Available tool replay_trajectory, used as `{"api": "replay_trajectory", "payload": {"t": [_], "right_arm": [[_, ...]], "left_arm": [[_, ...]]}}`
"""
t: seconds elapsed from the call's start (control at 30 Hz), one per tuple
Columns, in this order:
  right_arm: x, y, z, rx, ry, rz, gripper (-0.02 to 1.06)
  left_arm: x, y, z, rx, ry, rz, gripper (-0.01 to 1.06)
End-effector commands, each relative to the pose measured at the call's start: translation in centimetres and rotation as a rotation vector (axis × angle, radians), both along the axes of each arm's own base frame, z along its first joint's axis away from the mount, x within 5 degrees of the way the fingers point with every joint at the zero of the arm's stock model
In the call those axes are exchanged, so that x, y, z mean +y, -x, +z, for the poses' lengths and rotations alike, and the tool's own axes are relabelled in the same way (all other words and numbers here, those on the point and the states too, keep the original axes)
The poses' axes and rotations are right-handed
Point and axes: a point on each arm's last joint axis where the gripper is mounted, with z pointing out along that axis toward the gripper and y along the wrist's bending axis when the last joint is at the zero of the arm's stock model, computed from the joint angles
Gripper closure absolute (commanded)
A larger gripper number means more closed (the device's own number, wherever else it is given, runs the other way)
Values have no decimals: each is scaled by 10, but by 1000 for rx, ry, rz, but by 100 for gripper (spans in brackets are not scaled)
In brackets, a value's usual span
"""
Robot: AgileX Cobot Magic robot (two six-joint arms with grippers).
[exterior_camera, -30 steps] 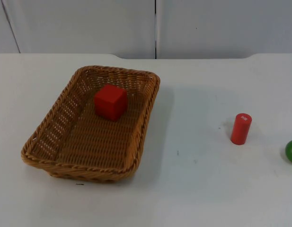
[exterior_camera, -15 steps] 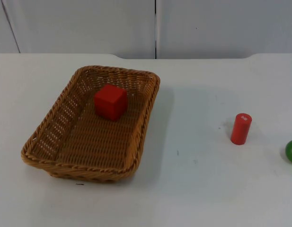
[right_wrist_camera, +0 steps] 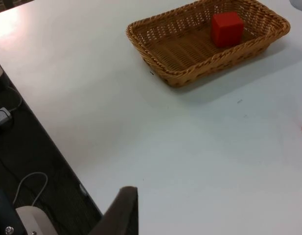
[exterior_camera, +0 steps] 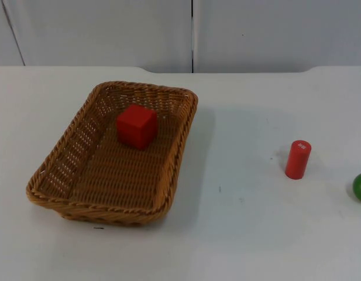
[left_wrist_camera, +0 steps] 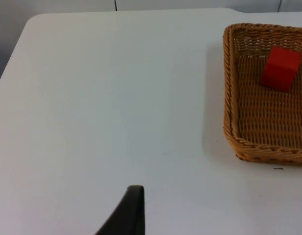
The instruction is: Pick up the basket with the left hand and place the object to the left of the red cylinder into the basket with the right hand.
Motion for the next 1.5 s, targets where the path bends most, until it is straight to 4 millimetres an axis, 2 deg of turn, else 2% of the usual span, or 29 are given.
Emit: {"api": "replay_trajectory", "payload": {"t": [0.0, 1.2, 1.47], "right_arm": [[0, 0, 0, -11, 4, 11, -1], [0, 0, 0, -5, -3, -6, -1], [0, 1, 0, -5, -3, -134, -1]], "left_arm": [[-1, -1, -1, -9, 12, -2, 0], [-1, -1, -1, -9, 13, -1, 0], [-1, -1, -1, -9, 13, -1, 0]]}}
